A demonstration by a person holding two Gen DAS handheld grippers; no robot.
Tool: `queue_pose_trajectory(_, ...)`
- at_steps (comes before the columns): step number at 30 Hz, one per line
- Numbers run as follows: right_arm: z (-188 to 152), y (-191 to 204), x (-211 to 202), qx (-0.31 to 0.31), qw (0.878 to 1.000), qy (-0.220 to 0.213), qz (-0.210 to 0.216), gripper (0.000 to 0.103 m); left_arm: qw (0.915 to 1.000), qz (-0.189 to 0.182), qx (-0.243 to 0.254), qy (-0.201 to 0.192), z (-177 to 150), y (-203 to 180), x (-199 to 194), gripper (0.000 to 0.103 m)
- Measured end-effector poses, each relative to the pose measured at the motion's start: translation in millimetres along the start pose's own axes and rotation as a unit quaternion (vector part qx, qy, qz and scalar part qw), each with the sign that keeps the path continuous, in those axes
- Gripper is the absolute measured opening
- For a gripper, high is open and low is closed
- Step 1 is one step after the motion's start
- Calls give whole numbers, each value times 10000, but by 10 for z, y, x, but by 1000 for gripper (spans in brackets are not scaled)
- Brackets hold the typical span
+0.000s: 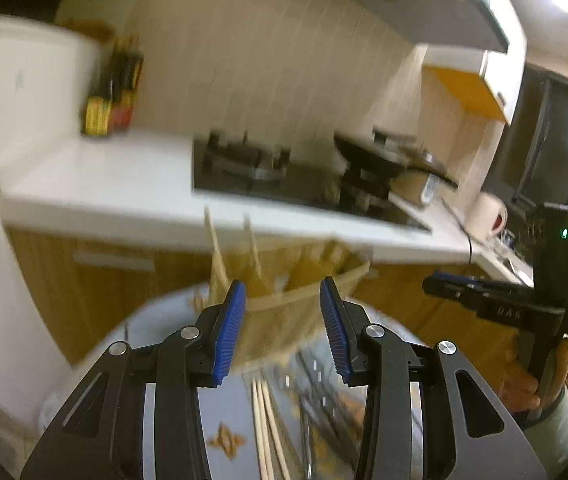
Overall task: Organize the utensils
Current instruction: 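Grasp a chopstick with the left tool while the right tool grasps a spoon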
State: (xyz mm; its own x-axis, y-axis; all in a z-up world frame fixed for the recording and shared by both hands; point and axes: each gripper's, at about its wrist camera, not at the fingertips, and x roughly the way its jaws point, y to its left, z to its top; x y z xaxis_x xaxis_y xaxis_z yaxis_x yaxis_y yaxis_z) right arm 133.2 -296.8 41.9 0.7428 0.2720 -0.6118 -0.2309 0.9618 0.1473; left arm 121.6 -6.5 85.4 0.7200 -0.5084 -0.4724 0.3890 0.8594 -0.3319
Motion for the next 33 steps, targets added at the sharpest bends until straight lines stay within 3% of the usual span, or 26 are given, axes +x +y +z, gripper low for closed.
queue_pose_trajectory(5, -204, 57, 267, 28, 9978, 660, 41, 27, 9936, -23, 46, 1131, -316, 87, 416, 36)
queue_pose_trajectory(11, -461, 121, 696, -8, 9883, 1522, 66, 27, 9747, 169, 373, 2196, -762, 141, 871, 28)
queue_pose_trajectory(14, -557, 121, 875, 34, 9827, 1849, 133, 27, 9692, 300, 536, 2383, -869, 160, 1016, 28)
queue_pose_trajectory(19, -643, 88, 1025, 18, 9787, 2048, 103, 27, 9566, 457, 904, 2734, -1028, 156, 1171, 21)
queue_pose_trajectory(30, -783, 10, 1229, 55, 9711, 2385, 78, 27, 9375, 890, 1645, 2935, -1053, -28, 1339, 23)
queue_pose_trajectory(33, -793, 8, 1289, 89, 9673, 2532, 120, 27, 9354, 947, 1658, 2975, -1015, -104, 1372, 15)
